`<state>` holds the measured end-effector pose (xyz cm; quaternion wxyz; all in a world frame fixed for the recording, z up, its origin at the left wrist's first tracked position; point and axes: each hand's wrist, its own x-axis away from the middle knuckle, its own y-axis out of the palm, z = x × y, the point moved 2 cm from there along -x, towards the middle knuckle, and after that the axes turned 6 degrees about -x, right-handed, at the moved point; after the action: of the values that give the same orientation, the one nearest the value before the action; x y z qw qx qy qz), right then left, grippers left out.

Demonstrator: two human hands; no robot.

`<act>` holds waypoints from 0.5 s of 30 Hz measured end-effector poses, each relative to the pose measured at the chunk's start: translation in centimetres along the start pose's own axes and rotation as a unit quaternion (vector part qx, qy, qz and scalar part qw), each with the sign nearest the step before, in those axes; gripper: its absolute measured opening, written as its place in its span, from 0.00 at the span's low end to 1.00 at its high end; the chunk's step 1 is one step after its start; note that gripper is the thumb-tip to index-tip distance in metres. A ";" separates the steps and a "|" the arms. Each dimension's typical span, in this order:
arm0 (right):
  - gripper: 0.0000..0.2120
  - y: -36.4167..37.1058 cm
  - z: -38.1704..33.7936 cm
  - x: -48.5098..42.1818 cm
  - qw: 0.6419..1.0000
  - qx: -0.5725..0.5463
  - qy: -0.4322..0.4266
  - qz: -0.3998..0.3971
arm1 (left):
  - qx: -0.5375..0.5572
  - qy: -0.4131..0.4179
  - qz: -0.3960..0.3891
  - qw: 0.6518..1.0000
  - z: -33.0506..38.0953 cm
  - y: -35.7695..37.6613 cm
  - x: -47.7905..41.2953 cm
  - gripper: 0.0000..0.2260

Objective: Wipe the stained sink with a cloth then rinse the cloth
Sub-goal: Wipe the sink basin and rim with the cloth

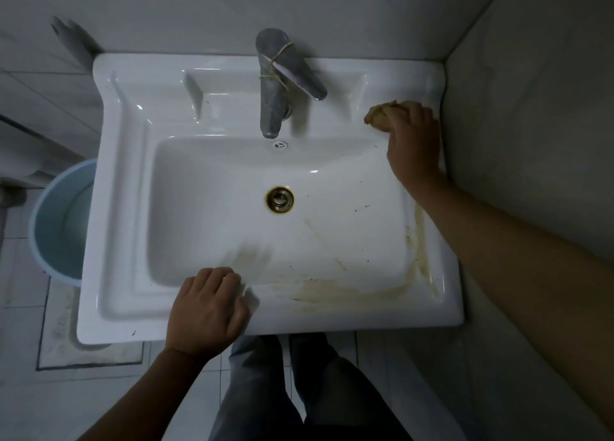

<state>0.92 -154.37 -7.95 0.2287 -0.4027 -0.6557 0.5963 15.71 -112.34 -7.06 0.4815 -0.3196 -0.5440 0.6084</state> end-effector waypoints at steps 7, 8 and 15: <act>0.25 -2.0 -1.1 7.3 0.997 0.004 0.056 -0.044 | 0.004 -0.003 -0.007 1.000 0.0 -0.3 0.0 0.16; 0.26 -2.4 -1.5 8.2 0.997 0.003 0.063 -0.041 | 0.003 -0.003 -0.007 1.000 0.0 -0.3 0.0 0.15; 0.23 -3.3 -0.5 8.3 0.998 -0.028 -0.035 -0.052 | 0.008 -0.008 -0.018 1.000 -0.1 -0.1 0.1 0.16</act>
<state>-4.29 -147.33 -6.13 0.2248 -0.3531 -0.7000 0.5786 15.74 -112.20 -6.94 0.4904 -0.3015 -0.5486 0.6063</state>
